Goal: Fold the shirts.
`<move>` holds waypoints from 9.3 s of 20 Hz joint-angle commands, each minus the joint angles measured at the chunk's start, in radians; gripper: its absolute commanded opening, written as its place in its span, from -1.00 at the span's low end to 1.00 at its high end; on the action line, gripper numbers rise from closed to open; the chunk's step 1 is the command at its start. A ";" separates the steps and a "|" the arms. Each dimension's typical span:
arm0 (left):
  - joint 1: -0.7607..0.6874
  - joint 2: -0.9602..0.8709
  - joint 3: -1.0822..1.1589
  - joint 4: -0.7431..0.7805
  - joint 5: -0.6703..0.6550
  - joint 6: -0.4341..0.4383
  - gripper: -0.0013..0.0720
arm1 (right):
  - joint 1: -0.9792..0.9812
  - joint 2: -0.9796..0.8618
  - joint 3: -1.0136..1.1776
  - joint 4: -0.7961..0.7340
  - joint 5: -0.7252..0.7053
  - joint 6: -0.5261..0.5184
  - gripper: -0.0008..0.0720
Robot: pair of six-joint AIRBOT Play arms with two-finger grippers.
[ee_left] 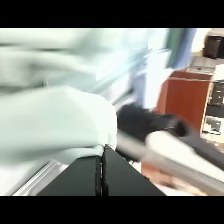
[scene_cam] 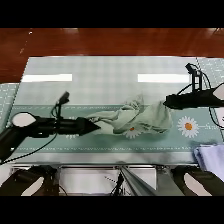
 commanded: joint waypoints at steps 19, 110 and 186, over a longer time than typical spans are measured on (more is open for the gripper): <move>0.716 0.592 0.819 -0.001 0.242 0.011 -0.89 | -0.002 0.414 0.824 -0.223 -0.043 0.162 -0.90; 0.406 -0.521 0.011 0.592 -0.028 -0.006 -0.89 | -0.398 -0.532 0.701 -0.175 0.526 -0.031 0.29; 0.394 -0.398 0.589 0.514 0.385 -0.063 -0.89 | -0.023 -0.615 0.897 -0.216 -0.216 0.146 -0.90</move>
